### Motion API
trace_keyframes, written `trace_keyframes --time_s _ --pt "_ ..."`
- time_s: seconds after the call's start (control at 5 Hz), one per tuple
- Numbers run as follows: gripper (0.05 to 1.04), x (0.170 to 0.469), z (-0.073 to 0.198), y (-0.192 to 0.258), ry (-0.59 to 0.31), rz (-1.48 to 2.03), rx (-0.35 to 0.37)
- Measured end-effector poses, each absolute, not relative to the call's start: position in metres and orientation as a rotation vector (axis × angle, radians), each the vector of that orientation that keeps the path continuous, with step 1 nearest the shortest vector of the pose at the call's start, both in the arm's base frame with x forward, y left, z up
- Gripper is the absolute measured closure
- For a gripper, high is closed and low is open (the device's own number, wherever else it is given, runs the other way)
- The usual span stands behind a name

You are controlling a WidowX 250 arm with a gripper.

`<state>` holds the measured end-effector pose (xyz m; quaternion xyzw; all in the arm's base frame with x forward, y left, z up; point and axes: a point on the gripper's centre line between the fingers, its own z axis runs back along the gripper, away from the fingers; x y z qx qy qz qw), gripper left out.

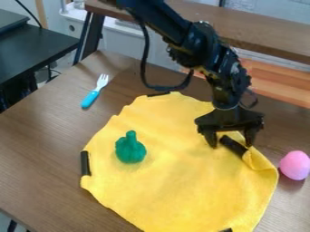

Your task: Fold the cloth to the left hand

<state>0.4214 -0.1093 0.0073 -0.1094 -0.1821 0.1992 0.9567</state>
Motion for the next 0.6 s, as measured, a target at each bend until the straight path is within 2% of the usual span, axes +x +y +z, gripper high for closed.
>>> trace_keyframes --time_s 0.2,0.4,0.6 --pt "0.386 0.4218 0.0049 -0.1076 -0.347 0.410 -0.204" --pt "0.673 0.4226 0.0057 -0.1103 -0.351 0.398 -0.220" --pt "0.886 0.4214 0.0065 -0.1146 -0.340 0.378 -0.243"
